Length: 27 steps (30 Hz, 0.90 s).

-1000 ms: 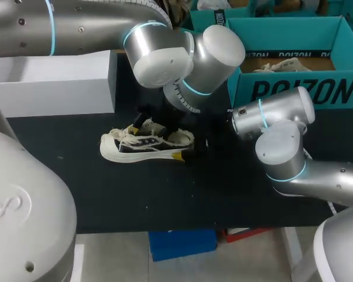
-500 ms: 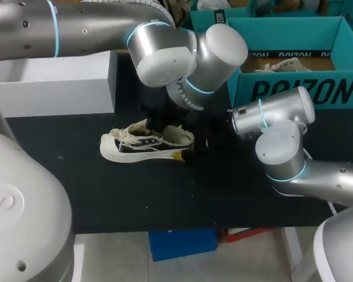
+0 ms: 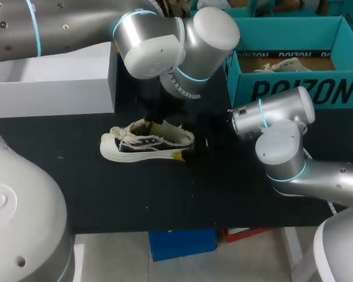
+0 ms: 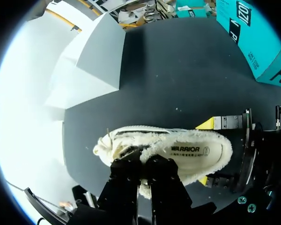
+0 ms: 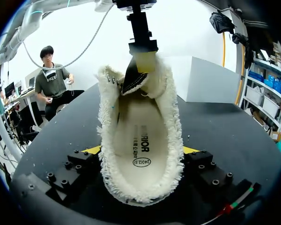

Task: Take the shoe out of the shoebox, open the shoe tongue, remove and reinsert the insole, then place the shoe into the shoebox

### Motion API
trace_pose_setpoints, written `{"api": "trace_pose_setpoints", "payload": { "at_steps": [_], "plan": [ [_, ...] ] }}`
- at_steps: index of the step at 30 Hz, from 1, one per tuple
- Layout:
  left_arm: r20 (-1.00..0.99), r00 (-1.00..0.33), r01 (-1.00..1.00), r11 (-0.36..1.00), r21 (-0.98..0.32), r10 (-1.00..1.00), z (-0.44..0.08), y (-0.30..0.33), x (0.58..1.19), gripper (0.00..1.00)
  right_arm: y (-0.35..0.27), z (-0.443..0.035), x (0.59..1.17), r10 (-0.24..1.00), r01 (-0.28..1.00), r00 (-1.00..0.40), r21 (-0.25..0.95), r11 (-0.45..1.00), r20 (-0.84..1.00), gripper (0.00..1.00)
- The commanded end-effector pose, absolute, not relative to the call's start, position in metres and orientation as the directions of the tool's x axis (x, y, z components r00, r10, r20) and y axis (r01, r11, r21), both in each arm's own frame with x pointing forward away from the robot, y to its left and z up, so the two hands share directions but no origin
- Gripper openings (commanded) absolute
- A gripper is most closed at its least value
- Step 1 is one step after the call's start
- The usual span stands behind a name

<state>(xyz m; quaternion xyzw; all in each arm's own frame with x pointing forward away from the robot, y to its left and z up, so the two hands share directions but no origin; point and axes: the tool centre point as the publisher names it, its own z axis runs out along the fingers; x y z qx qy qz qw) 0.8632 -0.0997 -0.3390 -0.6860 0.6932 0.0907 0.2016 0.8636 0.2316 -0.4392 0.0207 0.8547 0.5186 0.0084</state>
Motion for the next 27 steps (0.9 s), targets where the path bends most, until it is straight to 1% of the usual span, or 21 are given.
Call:
{"api": "trace_pose_setpoints", "payload": {
  "at_steps": [1,5,16,27],
  "plan": [
    [-0.353,0.022,-0.985,0.04,-0.167,-0.935,-0.327,-0.086,0.86,0.0,0.234,-0.442,0.865,0.046,0.028,-0.999,0.887,0.462,0.007,0.0],
    [-0.318,0.039,-0.983,0.021,-0.182,-0.947,-0.323,-0.081,0.861,0.0,0.234,-0.442,0.865,0.046,0.028,-0.999,0.887,0.462,0.007,0.0],
    [-0.264,0.044,-0.971,0.021,-0.239,-0.964,-0.324,-0.06,0.849,0.0,0.234,-0.442,0.865,0.046,0.028,-0.999,0.887,0.462,0.007,0.0],
    [-0.185,0.095,-0.966,-0.046,-0.256,-0.978,-0.333,-0.026,0.85,0.0,0.234,-0.442,0.865,0.046,0.028,-0.999,0.887,0.462,0.007,0.0]
  ]
}}
